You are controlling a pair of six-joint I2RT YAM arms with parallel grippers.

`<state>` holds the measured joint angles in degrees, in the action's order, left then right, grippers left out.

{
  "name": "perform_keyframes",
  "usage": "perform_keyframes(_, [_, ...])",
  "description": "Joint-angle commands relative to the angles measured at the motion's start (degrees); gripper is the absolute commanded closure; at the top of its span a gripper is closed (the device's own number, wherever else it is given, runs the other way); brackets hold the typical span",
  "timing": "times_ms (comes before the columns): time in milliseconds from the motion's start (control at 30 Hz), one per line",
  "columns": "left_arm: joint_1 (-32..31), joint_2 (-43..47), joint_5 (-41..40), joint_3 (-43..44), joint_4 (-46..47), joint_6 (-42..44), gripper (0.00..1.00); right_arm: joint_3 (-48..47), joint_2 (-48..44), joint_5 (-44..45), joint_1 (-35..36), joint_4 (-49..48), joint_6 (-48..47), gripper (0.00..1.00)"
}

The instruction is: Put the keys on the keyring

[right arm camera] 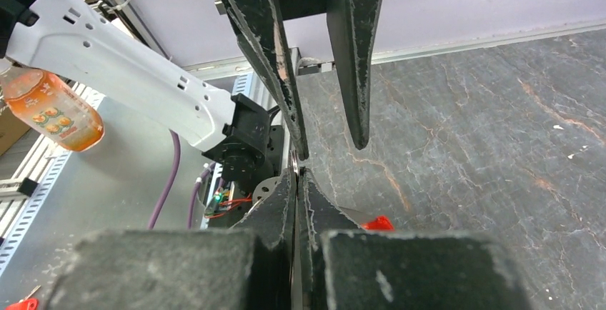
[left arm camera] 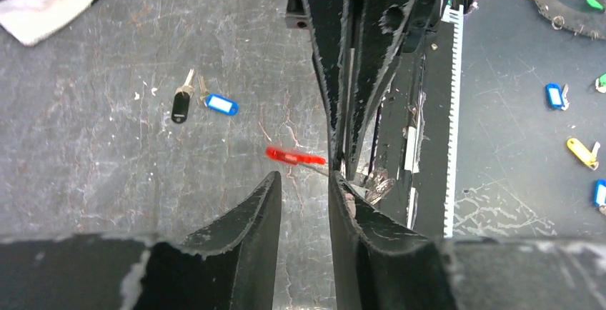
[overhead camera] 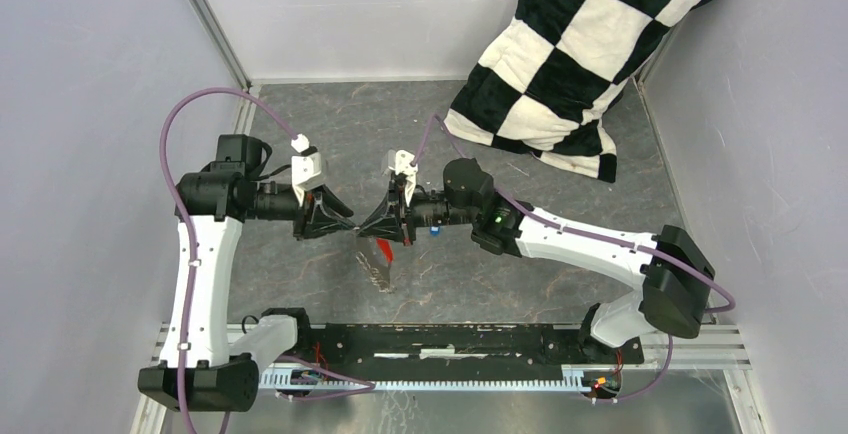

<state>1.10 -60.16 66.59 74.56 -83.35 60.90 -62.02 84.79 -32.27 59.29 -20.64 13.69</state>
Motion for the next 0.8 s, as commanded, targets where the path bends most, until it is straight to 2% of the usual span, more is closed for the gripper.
perform_keyframes(0, [-3.0,2.0,2.7,3.0,-0.6,1.7,0.63,-2.7,-3.0,0.0,0.0,-0.6,-2.0,1.00])
perform_keyframes(67, [-3.5,2.0,2.3,3.0,-0.6,1.3,0.60,-2.8,-3.4,0.1,-0.1,0.1,-2.6,1.00])
perform_keyframes(167, [-3.7,2.2,0.4,2.7,-0.6,0.8,0.41,-3.3,-4.2,0.1,-0.1,2.3,-4.3,1.00])
perform_keyframes(233, [-3.8,2.3,-1.2,2.6,-0.6,1.0,0.33,-3.3,-5.2,0.1,-0.1,3.9,-5.6,1.00])
perform_keyframes(400, [-4.6,2.4,-3.9,3.4,-0.5,1.0,0.26,-2.6,-7.8,1.4,-0.1,6.9,-8.0,1.00])
perform_keyframes(700, [-7.9,3.0,-0.9,3.0,0.3,-2.1,0.17,-3.5,-8.5,3.5,-0.1,9.0,-9.6,1.00])
perform_keyframes(733, [-7.9,3.0,-0.8,2.6,2.1,-4.6,0.04,-3.5,-8.4,3.5,-0.1,9.0,-9.6,1.00])
perform_keyframes(767, [-8.0,3.0,-1.0,2.2,4.8,-8.9,0.01,-3.6,-8.4,3.7,0.0,8.9,-9.5,1.00])
